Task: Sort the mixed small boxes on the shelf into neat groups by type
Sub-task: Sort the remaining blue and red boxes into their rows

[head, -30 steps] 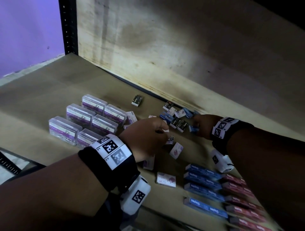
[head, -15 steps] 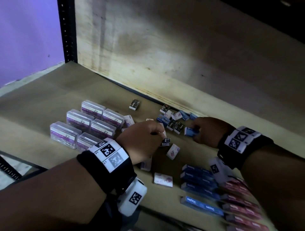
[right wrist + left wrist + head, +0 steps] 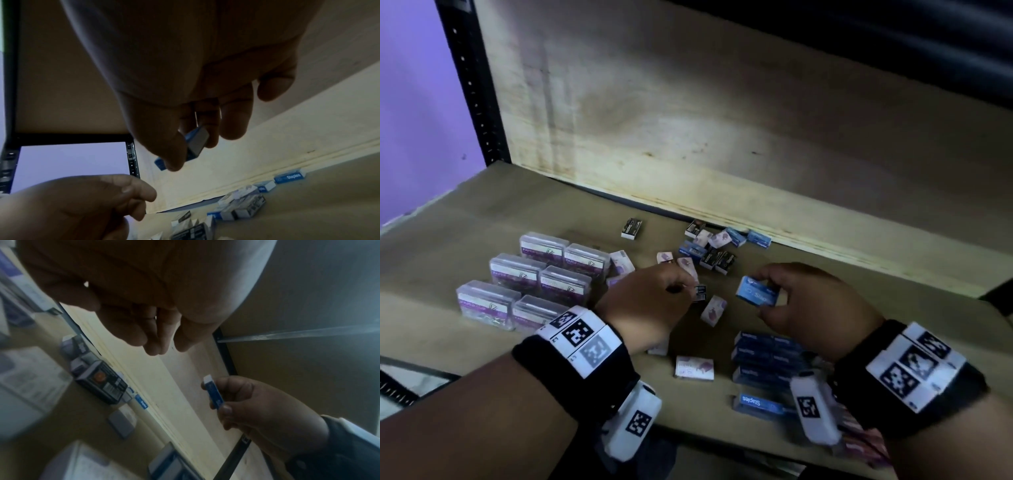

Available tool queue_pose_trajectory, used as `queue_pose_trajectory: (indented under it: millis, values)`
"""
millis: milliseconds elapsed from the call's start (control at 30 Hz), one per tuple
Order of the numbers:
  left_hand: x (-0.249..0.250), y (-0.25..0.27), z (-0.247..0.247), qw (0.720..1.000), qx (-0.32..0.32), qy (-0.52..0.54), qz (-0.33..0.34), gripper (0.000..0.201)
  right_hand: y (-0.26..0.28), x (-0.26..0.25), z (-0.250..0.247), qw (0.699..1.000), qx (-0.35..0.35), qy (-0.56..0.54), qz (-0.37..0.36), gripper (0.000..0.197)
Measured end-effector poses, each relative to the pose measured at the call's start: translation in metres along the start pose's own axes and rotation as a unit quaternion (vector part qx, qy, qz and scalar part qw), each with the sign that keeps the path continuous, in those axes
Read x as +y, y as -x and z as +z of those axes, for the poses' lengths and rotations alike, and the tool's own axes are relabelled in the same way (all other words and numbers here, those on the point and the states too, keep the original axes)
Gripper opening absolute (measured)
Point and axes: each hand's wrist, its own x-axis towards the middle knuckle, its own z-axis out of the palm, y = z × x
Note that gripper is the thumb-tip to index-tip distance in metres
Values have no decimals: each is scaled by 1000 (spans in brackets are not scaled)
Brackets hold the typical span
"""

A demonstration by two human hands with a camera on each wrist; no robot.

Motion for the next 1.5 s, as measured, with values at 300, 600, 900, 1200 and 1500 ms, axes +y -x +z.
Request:
queue_pose_trajectory:
  millis: [300, 600, 900, 1200, 1500]
  values:
    - [12, -1, 11, 998, -8, -62, 17, 9, 35, 21, 8, 997, -69, -33, -10, 24]
    - [27, -37, -5, 985, -51, -166, 16, 11, 58, 41, 9, 991, -74, -112, 5, 34]
    - [43, -122, -7, 903, -124, -411, -4, 35, 70, 45, 1, 986, -56, -155, 17, 30]
    - [33, -173, 0, 843, -153, -514, 27, 48, 73, 52, -4, 983, -48, -176, 22, 27]
    - [39, -182, 19, 741, -199, -639, 49, 26, 75, 58, -2, 982, -49, -180, 24, 36]
